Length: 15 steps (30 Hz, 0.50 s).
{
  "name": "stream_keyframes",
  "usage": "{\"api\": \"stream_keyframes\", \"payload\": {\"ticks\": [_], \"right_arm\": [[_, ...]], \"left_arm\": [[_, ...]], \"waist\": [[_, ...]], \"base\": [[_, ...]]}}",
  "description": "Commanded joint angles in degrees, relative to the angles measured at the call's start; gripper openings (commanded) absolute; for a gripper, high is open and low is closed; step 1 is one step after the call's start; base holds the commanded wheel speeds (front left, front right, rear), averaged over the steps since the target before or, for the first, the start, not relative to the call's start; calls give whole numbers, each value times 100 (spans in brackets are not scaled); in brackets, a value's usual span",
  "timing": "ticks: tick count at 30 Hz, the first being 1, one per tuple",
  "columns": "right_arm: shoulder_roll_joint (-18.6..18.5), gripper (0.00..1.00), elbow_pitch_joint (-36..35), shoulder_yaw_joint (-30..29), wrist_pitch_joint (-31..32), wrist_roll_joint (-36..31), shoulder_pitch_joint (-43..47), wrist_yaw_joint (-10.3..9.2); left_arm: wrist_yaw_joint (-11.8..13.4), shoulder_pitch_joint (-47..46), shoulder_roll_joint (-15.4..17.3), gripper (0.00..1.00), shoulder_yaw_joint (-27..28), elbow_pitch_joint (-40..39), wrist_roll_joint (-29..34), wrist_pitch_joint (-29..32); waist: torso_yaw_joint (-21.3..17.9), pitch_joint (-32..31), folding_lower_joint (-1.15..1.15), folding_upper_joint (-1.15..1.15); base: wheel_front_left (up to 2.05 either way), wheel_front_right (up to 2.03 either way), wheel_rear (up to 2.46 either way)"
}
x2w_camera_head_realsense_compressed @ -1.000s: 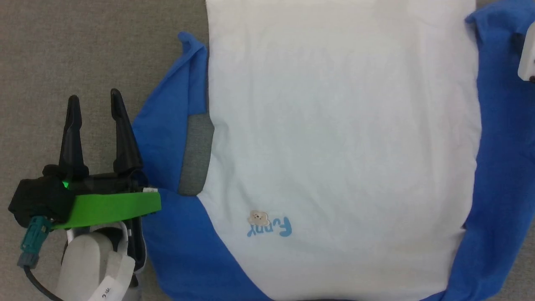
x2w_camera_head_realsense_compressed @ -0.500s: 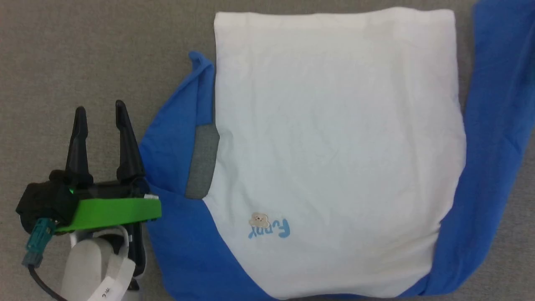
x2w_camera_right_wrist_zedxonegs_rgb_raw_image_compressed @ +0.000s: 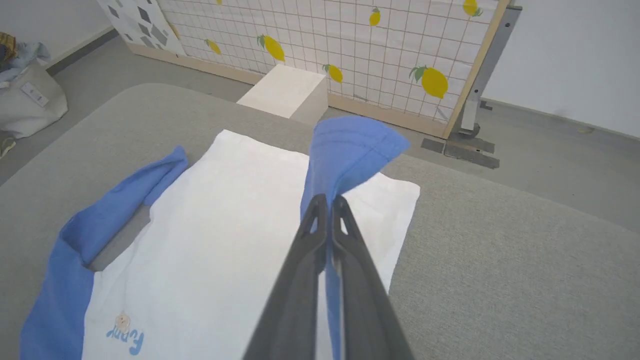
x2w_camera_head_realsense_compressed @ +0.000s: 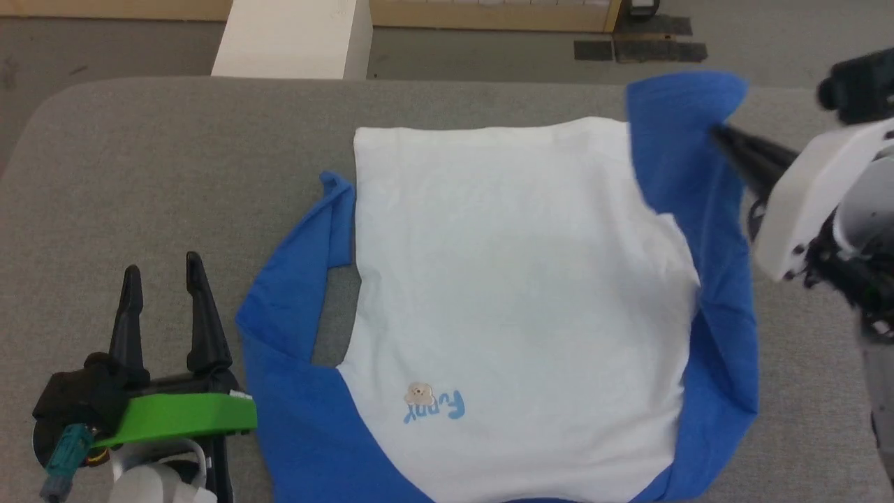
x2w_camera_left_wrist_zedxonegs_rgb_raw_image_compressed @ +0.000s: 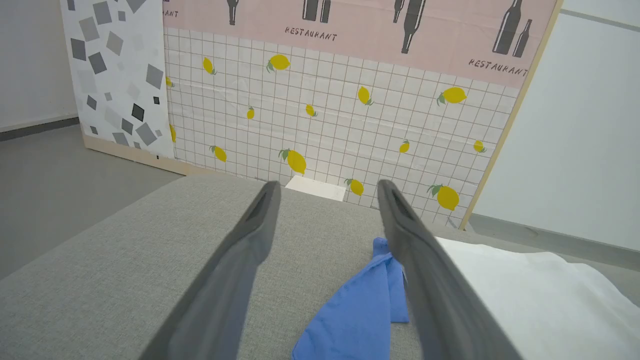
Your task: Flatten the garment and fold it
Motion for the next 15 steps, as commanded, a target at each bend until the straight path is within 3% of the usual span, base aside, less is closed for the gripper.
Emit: {"api": "stream_keyframes", "payload": {"ticks": [1, 7, 15], "right_arm": [[43, 0, -158, 164, 69, 101, 164, -8], [251, 0, -493, 1269, 311, 528, 551, -8], [561, 0, 307, 2779, 77, 564, 363, -8]], "left_arm": [[-42, 83, -23, 100, 24, 9, -9, -26], [-59, 269, -19, 100, 63, 3, -38, -26], [-53, 253, -31, 100, -21, 41, -113, -26]], "waist": [[-130, -441, 0, 0], [-13, -564, 0, 0], [289, -373, 0, 0]], "base": [[0, 0, 0], [0, 0, 0], [0, 0, 0]]}}
